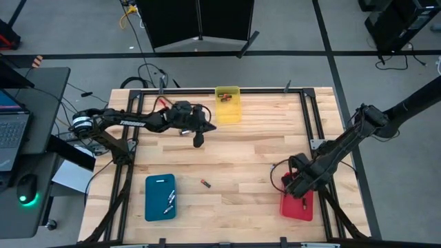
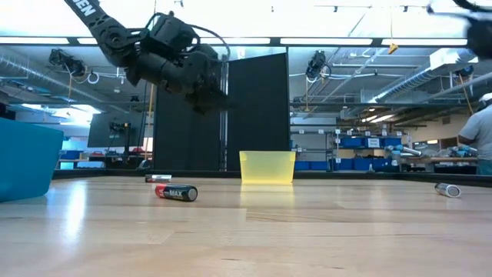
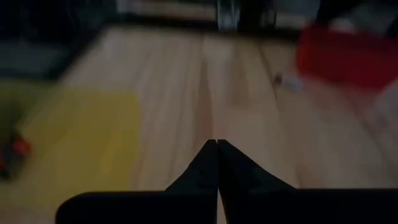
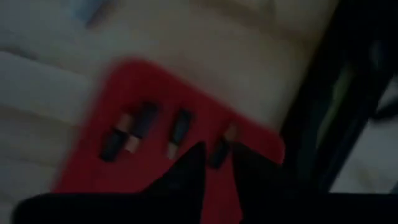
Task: Sort batteries
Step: Put the top silver battery into the blue bin
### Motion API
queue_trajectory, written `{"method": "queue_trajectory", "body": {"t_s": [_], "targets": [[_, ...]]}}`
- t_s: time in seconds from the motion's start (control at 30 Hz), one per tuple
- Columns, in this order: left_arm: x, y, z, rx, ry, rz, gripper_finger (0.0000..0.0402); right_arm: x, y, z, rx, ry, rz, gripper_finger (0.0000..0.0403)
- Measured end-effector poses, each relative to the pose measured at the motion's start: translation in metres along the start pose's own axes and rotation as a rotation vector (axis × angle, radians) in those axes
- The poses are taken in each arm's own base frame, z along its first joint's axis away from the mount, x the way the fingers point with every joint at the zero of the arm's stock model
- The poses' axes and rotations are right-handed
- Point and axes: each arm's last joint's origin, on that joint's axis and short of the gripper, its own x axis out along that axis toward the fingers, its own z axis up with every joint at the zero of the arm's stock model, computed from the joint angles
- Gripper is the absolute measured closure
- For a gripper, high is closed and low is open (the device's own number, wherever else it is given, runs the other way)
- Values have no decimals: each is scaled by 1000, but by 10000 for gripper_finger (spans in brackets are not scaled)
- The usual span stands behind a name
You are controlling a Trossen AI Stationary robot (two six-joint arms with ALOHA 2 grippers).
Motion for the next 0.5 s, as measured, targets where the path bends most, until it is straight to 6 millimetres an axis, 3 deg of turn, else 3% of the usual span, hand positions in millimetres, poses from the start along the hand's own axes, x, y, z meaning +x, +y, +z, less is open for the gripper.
{"method": "queue_trajectory", "body": {"t_s": [0.17, 0.5], "targets": [[1, -7, -8, -2, 261, 34, 394, -19, 9, 18, -145, -186, 78, 389], [-19, -21, -35, 35, 771, 209, 394, 0, 43, 78, -368, -390, 240, 392]]}}
